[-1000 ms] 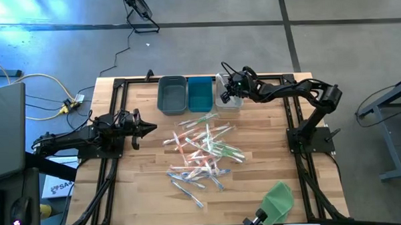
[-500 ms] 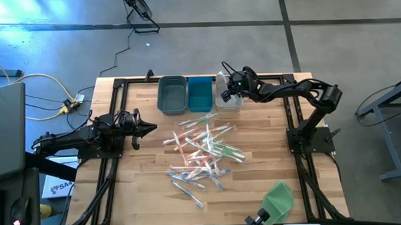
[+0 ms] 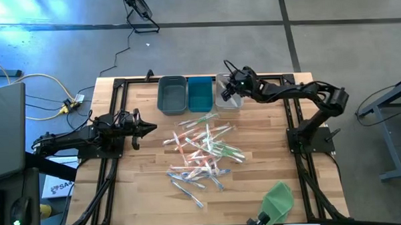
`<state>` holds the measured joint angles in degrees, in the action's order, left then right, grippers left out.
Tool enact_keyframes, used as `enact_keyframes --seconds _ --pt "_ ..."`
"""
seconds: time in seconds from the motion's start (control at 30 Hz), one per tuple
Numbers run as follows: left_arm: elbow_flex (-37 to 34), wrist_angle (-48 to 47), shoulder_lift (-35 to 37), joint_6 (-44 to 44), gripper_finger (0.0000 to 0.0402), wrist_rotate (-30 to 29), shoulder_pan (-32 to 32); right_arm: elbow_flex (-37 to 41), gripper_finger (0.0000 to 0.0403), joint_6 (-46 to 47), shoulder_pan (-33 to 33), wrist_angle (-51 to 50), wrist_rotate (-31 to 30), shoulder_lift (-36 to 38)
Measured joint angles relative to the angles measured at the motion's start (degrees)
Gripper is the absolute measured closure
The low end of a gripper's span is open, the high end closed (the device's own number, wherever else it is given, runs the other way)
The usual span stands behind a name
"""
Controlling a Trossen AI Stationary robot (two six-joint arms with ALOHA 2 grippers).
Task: Pick & Place Toothbrushes
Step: Put the orange toothbrush into the dark blue bin
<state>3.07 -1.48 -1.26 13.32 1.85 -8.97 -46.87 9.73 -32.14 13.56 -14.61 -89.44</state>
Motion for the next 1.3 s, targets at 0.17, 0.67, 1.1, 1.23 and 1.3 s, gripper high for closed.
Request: enact_keyframes --seconds 0.17,0.67,1.1,1.23,1.3 --pt "0.0 0.0 0.0 0.0 0.0382 0.0 0.0 0.0 0.0303 -3.7 2.0 -0.1 0.0 5.7" --pt "0.0 -0.1 0.0 0.0 0.0382 0.0 0.0 0.0 0.0309 -6.0 4.4 -13.0 0.1 18.3" --pt "0.0 -0.2 0.0 0.0 0.0382 0.0 0.0 0.0 0.0309 -3.3 8.7 -13.4 12.8 19.3" --pt "0.0 -0.2 0.0 0.0 0.0382 0.0 0.0 0.0 0.0309 -2.1 11.7 -12.4 13.5 19.3" --pt "0.0 -0.2 0.0 0.0 0.0382 0.0 0.0 0.0 0.0309 -1.4 13.1 -12.5 13.5 19.3"
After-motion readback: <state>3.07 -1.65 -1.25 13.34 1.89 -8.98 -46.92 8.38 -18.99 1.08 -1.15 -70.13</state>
